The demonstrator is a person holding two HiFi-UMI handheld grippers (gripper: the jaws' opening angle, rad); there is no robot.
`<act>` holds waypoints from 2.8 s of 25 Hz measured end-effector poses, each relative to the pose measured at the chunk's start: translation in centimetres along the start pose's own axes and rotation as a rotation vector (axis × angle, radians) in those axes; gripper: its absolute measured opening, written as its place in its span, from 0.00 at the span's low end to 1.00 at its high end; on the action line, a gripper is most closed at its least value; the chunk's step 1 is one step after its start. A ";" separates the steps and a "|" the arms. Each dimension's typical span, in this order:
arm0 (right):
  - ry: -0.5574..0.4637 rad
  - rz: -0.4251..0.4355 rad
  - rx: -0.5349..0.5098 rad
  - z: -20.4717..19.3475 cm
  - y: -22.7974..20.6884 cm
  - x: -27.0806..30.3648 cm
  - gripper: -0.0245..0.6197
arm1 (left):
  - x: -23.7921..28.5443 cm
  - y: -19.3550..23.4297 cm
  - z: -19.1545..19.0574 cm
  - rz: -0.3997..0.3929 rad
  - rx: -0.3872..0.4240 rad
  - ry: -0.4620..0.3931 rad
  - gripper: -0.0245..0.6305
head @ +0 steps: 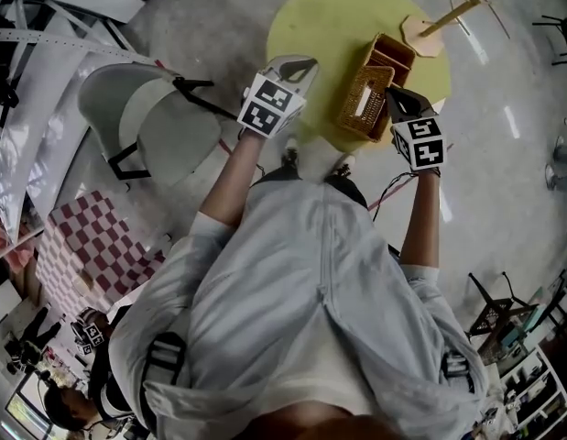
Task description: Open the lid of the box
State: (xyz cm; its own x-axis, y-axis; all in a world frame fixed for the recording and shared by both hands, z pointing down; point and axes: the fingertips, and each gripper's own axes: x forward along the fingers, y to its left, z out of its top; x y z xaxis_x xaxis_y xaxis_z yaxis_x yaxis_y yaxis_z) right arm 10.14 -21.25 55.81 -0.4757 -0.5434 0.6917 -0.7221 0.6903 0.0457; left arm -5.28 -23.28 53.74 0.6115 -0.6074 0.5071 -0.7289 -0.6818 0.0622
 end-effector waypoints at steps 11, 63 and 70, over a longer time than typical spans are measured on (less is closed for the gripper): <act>-0.013 0.069 -0.069 5.9 4.5 5.8 0.08 | -3.0 4.1 -1.9 0.034 -0.024 0.001 0.08; -0.372 -0.385 0.014 11.5 -12.0 -16.5 0.07 | 0.7 -4.0 19.3 -0.029 0.248 -0.271 0.08; -0.400 -0.389 -0.066 13.7 -12.6 -18.8 0.07 | -0.1 -5.1 23.1 -0.011 0.296 -0.321 0.08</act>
State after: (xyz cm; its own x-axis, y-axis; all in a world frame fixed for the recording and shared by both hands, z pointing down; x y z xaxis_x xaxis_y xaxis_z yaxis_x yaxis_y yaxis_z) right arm 21.34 -26.25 32.34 -0.3431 -0.8940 0.2883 -0.8556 0.4241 0.2969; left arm 5.53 -29.16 33.52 0.7177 -0.6631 0.2124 -0.6302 -0.7484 -0.2070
